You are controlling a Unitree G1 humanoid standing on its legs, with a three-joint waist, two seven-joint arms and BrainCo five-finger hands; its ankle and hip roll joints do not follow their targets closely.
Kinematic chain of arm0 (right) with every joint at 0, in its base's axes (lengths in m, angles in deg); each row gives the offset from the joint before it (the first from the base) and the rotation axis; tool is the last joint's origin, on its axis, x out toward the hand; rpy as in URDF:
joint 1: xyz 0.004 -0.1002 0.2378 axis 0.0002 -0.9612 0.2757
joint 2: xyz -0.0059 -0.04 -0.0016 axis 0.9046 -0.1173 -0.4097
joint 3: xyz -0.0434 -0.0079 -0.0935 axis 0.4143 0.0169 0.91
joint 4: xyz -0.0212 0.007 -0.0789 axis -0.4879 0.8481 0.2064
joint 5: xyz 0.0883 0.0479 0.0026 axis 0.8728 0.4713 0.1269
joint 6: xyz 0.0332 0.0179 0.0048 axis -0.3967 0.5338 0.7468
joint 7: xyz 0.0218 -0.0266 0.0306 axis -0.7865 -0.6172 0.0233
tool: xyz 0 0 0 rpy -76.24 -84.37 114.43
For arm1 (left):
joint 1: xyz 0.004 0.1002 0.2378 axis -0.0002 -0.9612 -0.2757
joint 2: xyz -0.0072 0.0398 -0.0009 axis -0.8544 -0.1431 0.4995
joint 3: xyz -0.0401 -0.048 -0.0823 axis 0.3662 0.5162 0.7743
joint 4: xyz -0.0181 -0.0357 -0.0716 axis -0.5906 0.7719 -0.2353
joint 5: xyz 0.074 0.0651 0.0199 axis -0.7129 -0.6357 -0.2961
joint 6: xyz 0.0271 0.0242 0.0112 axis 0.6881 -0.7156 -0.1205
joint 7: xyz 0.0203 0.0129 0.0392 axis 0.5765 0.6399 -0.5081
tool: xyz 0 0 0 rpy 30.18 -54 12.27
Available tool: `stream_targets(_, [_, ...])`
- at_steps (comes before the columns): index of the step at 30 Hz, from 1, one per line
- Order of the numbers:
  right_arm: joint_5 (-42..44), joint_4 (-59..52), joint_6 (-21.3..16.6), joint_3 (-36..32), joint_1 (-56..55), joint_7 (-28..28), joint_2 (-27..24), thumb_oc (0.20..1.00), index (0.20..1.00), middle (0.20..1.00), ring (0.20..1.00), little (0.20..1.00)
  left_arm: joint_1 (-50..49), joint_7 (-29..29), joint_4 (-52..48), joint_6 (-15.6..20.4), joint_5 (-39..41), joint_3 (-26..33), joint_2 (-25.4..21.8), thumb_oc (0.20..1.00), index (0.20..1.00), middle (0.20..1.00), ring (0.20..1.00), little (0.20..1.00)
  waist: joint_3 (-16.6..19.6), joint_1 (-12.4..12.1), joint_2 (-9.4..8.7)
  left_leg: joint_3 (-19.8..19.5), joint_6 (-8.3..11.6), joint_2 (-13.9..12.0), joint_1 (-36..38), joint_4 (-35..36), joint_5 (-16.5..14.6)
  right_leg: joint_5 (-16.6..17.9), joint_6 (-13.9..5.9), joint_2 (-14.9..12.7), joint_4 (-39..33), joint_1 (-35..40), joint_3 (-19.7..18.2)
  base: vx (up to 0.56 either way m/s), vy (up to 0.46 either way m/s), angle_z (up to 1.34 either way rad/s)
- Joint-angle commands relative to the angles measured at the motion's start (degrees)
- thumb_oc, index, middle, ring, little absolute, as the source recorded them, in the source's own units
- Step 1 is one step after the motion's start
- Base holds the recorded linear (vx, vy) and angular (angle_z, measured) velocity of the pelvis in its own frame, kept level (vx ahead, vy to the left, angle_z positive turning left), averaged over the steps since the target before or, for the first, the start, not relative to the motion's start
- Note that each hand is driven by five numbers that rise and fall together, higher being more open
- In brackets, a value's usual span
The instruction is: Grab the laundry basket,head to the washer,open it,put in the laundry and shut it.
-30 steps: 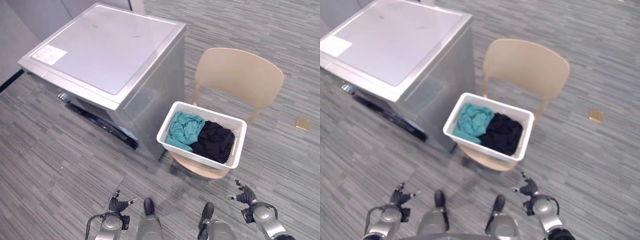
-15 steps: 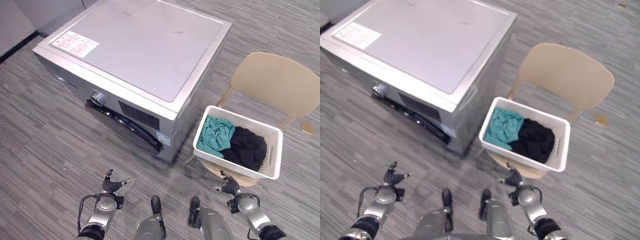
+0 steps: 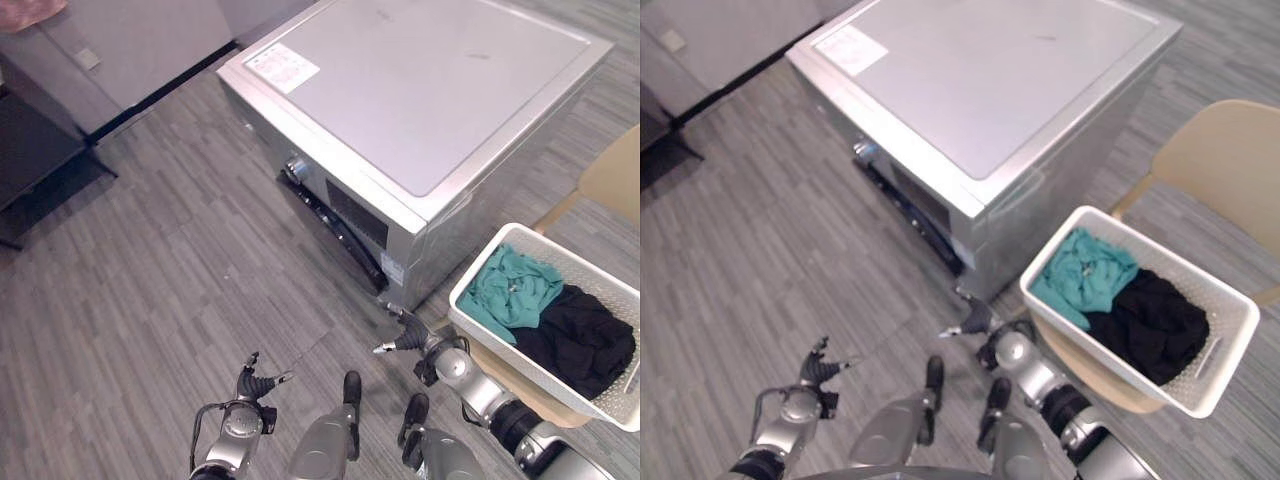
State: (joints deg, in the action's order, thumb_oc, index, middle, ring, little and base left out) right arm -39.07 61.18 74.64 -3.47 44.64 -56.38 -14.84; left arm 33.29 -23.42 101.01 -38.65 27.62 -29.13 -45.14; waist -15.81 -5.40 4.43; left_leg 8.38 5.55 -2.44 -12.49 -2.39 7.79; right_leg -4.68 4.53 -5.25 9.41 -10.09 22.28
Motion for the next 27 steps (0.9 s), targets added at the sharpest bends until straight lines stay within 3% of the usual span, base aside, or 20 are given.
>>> stream_targets(1, [-0.13, -3.18, -1.86, 0.49, -0.56, -0.21, 1.36, 1.000, 1.000, 1.000, 1.000, 1.000, 0.96, -1.50, 1.73, 0.91, -1.04, 0.56, -1.40, 1.000, 1.000, 1.000, 1.000, 1.000, 0.75, 1.85, -4.29, 3.11, -0.03, -3.68, 2.75, -3.46, -6.76, 0.04, -8.27, -3.39, -6.85, 3.68, -3.45, 0.00, 0.140, 0.40])
stream_targets(4, [-0.22, -4.64, -1.80, -0.17, -1.30, 0.05, 0.59, 1.000, 1.000, 1.000, 1.000, 1.000, 0.74, -1.65, 2.71, 0.56, -1.61, 0.34, -1.24, 1.000, 1.000, 1.000, 1.000, 1.000, 1.74, 2.47, -3.36, 3.56, 1.22, -6.17, 6.20, 0.37, -6.88, -1.13, -9.33, -4.29, -5.95, 3.93, -2.33, 0.09, 0.164, 0.28])
stream_targets(7, [-0.47, -5.89, -1.95, -1.77, -1.34, -0.93, -0.02, 1.000, 1.000, 1.000, 1.000, 1.000, 0.83, -1.80, 2.62, 0.47, -2.69, -0.18, -1.68, 1.000, 1.000, 1.000, 1.000, 1.000, 1.61, 2.52, -2.33, 2.99, 0.81, -4.68, 7.34, 4.27, -6.56, -0.72, -9.96, -5.60, -3.89, 2.75, -1.94, 0.06, 0.235, 0.25])
stream_targets(10, [1.47, -8.21, -2.69, -6.25, 0.58, -4.86, 0.47, 1.000, 1.000, 1.000, 1.000, 1.000, 0.54, -2.18, 1.29, 1.16, -2.28, 0.37, -3.31, 1.000, 1.000, 1.000, 1.000, 1.000, -0.18, 1.81, -2.43, 3.11, -1.08, -1.99, 5.77, 3.01, -7.96, 1.39, -11.30, -8.47, -2.01, 0.06, -3.54, -0.02, 0.300, 0.04])
stream_targets(15, [5.62, -8.03, -3.21, -11.18, 3.40, -8.88, 1.62, 1.000, 1.000, 1.000, 1.000, 1.000, -0.08, -2.28, -0.35, 1.83, -1.02, 0.98, -4.20, 1.000, 1.000, 1.000, 1.000, 1.000, -1.54, 0.76, -2.16, 3.47, -2.08, -0.51, 4.39, 3.41, -7.97, 3.08, -12.37, -9.81, -2.41, -1.34, -4.31, -0.04, 0.145, 0.04])
stream_targets(20, [9.94, -5.40, -4.16, -18.10, 11.42, -16.13, 0.83, 1.000, 1.000, 1.000, 1.000, 1.000, 0.34, -1.78, -2.90, 3.39, 1.64, 0.16, -4.99, 1.000, 1.000, 1.000, 1.000, 1.000, -3.91, -0.96, -0.72, 3.05, -2.38, 0.95, 1.65, 4.17, -6.71, 4.63, -13.15, -11.57, -3.06, -3.38, -4.10, -0.04, 0.079, 0.03])
stream_targets(27, [10.45, -3.31, -3.96, -20.71, 17.81, -19.71, -2.12, 1.000, 1.000, 1.000, 1.000, 1.000, 1.83, -1.95, -3.13, 3.71, 2.20, -1.12, -5.38, 1.000, 1.000, 1.000, 1.000, 1.000, -4.51, -1.61, -0.10, 2.66, -2.08, 1.38, 0.69, 5.74, -5.73, 5.71, -13.93, -12.43, -4.23, -3.79, -3.00, 0.00, 0.017, 0.07])
